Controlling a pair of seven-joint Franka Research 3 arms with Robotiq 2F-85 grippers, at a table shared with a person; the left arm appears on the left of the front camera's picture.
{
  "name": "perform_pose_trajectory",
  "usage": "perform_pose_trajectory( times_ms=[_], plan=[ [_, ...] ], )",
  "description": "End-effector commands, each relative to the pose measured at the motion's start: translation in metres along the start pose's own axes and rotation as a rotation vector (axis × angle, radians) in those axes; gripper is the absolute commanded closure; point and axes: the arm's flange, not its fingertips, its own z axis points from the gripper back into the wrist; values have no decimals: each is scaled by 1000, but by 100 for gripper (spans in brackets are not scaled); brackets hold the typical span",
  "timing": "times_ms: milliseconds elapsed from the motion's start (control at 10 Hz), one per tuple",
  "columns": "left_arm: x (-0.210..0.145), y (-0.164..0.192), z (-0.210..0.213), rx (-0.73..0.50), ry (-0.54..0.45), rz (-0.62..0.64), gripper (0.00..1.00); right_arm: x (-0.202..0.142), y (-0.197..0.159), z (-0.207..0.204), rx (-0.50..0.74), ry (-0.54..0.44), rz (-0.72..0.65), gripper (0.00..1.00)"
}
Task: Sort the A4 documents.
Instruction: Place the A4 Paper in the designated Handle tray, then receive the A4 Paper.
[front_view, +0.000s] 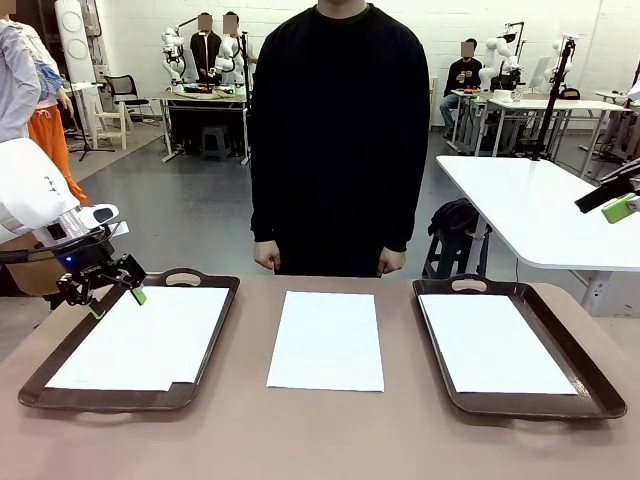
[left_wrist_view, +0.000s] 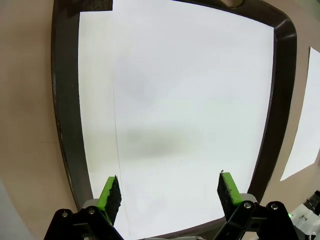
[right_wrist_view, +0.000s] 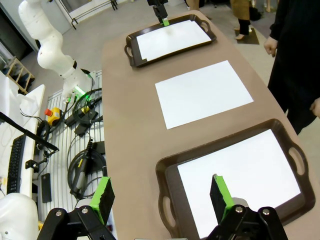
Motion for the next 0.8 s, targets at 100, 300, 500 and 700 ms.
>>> perform_pose_trajectory(
  times_ms=[100, 300, 500, 700],
  plan=[
    [0, 2, 0, 1, 1, -22, 0, 1, 1, -1, 1, -2, 2, 0],
    [0, 2, 0, 1, 1, -22, 0, 1, 1, -1, 1, -2, 2, 0],
    [0, 2, 0, 1, 1, -22, 0, 1, 1, -1, 1, -2, 2, 0],
    [0, 2, 0, 1, 1, -22, 0, 1, 1, -1, 1, -2, 2, 0]
  ],
)
